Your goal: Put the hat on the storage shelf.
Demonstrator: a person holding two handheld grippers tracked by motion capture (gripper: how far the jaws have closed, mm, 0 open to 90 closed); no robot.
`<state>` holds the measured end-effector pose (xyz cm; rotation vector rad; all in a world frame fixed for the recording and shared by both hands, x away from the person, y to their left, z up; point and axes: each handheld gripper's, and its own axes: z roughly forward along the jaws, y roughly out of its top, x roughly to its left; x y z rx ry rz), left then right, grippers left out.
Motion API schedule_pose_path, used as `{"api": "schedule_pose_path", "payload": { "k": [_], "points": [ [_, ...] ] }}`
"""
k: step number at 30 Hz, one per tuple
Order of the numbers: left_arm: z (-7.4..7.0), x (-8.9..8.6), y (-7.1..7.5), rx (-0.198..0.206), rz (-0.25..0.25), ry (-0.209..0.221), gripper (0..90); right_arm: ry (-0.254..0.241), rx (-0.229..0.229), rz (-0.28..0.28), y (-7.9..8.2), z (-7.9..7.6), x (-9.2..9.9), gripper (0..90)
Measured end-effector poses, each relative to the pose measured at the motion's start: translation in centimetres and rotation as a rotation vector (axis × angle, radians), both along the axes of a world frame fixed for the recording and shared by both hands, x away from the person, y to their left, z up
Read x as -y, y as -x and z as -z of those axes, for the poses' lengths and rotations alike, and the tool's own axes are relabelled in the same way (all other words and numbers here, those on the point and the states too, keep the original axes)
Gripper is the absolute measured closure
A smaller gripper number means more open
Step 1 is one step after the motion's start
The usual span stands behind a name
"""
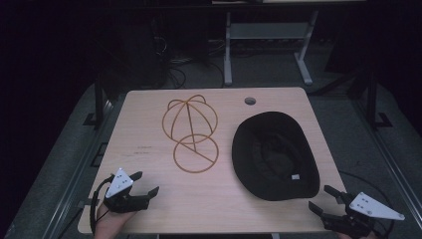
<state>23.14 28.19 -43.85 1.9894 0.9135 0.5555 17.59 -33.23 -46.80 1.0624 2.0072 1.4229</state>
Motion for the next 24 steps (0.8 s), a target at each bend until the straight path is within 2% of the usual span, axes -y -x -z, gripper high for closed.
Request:
{"api": "schedule_pose_path", "payload": {
  "k": [9, 13, 17, 24],
  "points": [
    [0.0, 0.8, 0.1, -0.01, 0.029, -0.003, 19.9, -0.011, -0.002, 0.002, -0.1, 0.1, 0.2, 19.4],
    [-0.1, 1.5, 0.2, -0.004, 0.065, -0.007, 19.6, -0.01, 0.005, 0.005, 0.1, -0.1, 0.1, 19.3],
    [-0.3, 2.7, 0.3, -0.009, 0.096, 0.003, 19.4, -0.012, 0.007, 0.002, 0.1, -0.1, 0.1, 19.2],
    [-0.5, 4.8, 0.0, -0.022, 0.158, -0.005, 19.1, -0.029, 0.01, 0.004, 0.1, -0.1, 0.3, 18.9]
  ]
}}
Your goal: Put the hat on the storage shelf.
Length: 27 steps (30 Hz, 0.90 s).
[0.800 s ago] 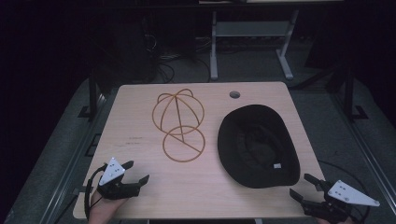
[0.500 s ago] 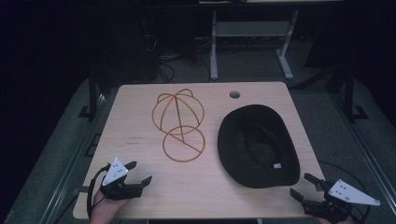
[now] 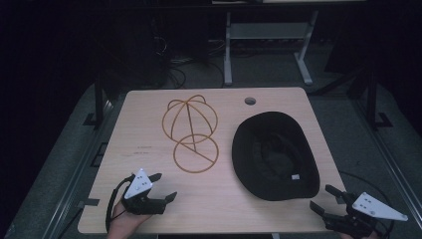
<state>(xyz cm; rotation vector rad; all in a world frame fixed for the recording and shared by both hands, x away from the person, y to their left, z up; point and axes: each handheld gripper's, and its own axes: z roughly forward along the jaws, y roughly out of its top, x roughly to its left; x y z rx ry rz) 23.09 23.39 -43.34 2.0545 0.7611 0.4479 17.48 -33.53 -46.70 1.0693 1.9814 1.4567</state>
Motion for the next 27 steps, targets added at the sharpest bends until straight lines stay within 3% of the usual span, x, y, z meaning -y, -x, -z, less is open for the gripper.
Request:
{"api": "schedule_pose_path", "payload": {
  "k": [7, 8, 13, 20, 23, 27],
  "points": [
    [-0.2, 2.9, -0.2, -0.014, 0.081, -0.004, 19.0, -0.005, 0.0, 0.001, 0.0, 0.0, 0.1, 18.7],
    [-0.3, 4.2, -0.1, -0.013, 0.116, -0.01, 19.0, -0.001, 0.0, -0.001, 0.1, 0.0, 0.1, 18.7],
    [-0.5, 7.3, 0.0, -0.009, 0.187, -0.014, 18.8, 0.008, 0.008, -0.008, 0.1, 0.0, 0.0, 18.6],
    [-0.4, 10.6, -0.2, -0.007, 0.251, -0.02, 18.6, 0.014, 0.01, -0.015, 0.1, -0.1, 0.0, 18.6],
    [0.0, 12.7, -0.4, -0.025, 0.301, -0.034, 18.9, 0.007, 0.011, -0.015, 0.1, -0.1, 0.0, 18.6],
    [0.2, 14.8, -0.4, -0.021, 0.348, -0.062, 21.8, 0.01, 0.01, -0.023, 0.1, -0.1, 0.0, 18.6]
  ]
}}
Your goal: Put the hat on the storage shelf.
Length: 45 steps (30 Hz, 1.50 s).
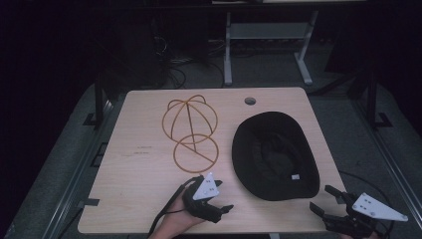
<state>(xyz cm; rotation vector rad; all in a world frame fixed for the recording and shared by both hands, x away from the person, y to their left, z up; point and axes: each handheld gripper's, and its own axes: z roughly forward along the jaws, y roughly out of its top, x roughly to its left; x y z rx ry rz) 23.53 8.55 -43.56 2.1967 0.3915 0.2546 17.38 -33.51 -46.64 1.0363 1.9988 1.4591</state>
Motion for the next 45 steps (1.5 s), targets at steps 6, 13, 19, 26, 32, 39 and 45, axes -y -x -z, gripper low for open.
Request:
{"api": "schedule_pose_path", "payload": {
  "k": [6, 13, 19, 26, 32, 39, 45],
  "points": [
    [0.1, 2.9, -0.4, 0.031, 0.032, -0.04, 21.8, 0.006, 0.001, -0.012, -0.1, 0.1, -0.2, 18.6],
    [0.6, 5.5, -0.7, 0.046, 0.072, -0.071, 21.9, 0.004, 0.002, -0.015, -0.1, 0.1, -0.1, 18.6],
    [1.1, 7.4, -1.2, 0.089, 0.068, -0.092, 20.9, 0.004, 0.001, -0.019, 0.0, 0.1, 0.0, 18.6],
    [1.8, 9.3, -1.5, 0.136, 0.059, -0.15, 20.1, -0.001, -0.005, -0.02, -0.1, 0.1, 0.0, 18.6],
    [2.5, 10.8, -1.6, 0.227, 0.039, -0.216, 22.3, -0.002, -0.004, -0.023, -0.1, 0.1, 0.0, 18.6],
    [1.7, 11.6, -1.1, 0.335, 0.092, -0.201, 49.0, 0.004, -0.005, -0.03, -0.1, 0.1, -0.2, 18.6],
    [0.3, 11.6, -1.3, 0.351, 0.102, -0.134, 71.7, 0.004, -0.011, -0.033, -0.2, 0.1, -0.2, 18.6]
  ]
}}
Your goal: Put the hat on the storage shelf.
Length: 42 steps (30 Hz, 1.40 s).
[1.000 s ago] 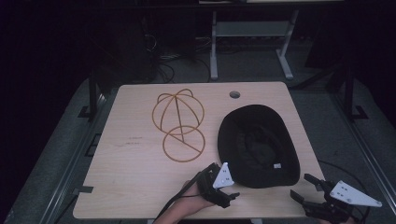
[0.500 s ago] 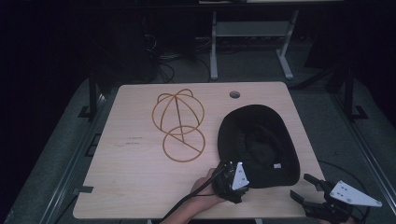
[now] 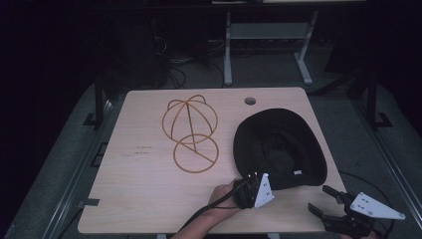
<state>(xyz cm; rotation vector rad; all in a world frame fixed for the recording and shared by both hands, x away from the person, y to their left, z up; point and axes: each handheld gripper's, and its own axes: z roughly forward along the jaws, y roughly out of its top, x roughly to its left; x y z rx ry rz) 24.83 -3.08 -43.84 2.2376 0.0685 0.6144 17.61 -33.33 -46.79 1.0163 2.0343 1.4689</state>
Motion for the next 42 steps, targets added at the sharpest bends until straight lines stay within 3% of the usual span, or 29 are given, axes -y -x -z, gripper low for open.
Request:
{"api": "schedule_pose_path", "payload": {
  "k": [4, 7, 9, 10, 11, 14, 19, 21, 26, 30, 33, 38, 42],
  "points": [
    [-0.6, -0.2, -0.2, 0.004, -0.001, 0.017, 84.6, 0.002, 0.003, 0.0, -0.1, 0.0, 0.0, 18.6],
    [-1.6, -0.7, -0.5, -0.061, -0.001, 0.065, 85.5, 0.0, 0.002, 0.001, -0.2, 0.0, -0.1, 18.6],
    [-1.8, -0.8, -0.5, -0.073, -0.002, 0.081, 85.7, 0.003, 0.006, -0.001, -0.3, 0.0, -0.2, 18.6],
    [-2.5, -1.1, -0.6, -0.114, -0.005, 0.136, 85.8, 0.005, 0.004, 0.0, -0.3, 0.0, -0.4, 18.6],
    [-2.5, -1.1, -0.6, -0.114, -0.005, 0.136, 85.8, 0.005, 0.004, 0.0, -0.3, 0.0, -0.4, 18.6],
    [-3.6, -2.0, -0.9, -0.176, -0.012, 0.203, 85.8, -0.002, 0.023, 0.002, -0.6, -0.1, -0.7, 18.3],
    [-4.7, -2.7, -0.9, -0.202, -0.011, 0.235, 85.9, -0.024, 0.036, 0.018, -0.9, -0.3, -1.1, 17.8],
    [-5.5, -3.2, -0.9, -0.24, -0.006, 0.285, 85.9, -0.034, 0.059, 0.03, -1.3, -0.6, -1.4, 17.2],
    [-6.4, -3.9, -1.0, -0.268, -0.003, 0.308, 85.9, -0.053, 0.103, 0.046, -1.9, -1.4, -1.8, 16.2],
    [-6.8, -4.2, -1.0, -0.283, 0.006, 0.329, 85.9, -0.093, 0.135, 0.019, -2.2, -2.3, -2.1, 15.6],
    [-7.0, -4.4, -0.9, -0.29, 0.014, 0.333, 86.0, -0.068, 0.121, 0.003, -2.6, -2.4, -2.5, 15.5],
    [-7.3, -4.3, -0.8, -0.286, 0.023, 0.335, 86.0, -0.082, 0.091, -0.028, -3.3, -2.2, -3.2, 15.2],
    [-7.4, -4.0, -0.8, -0.286, 0.031, 0.334, 86.0, -0.079, 0.081, -0.045, -3.6, -2.3, -3.2, 25.2]
  ]
}}
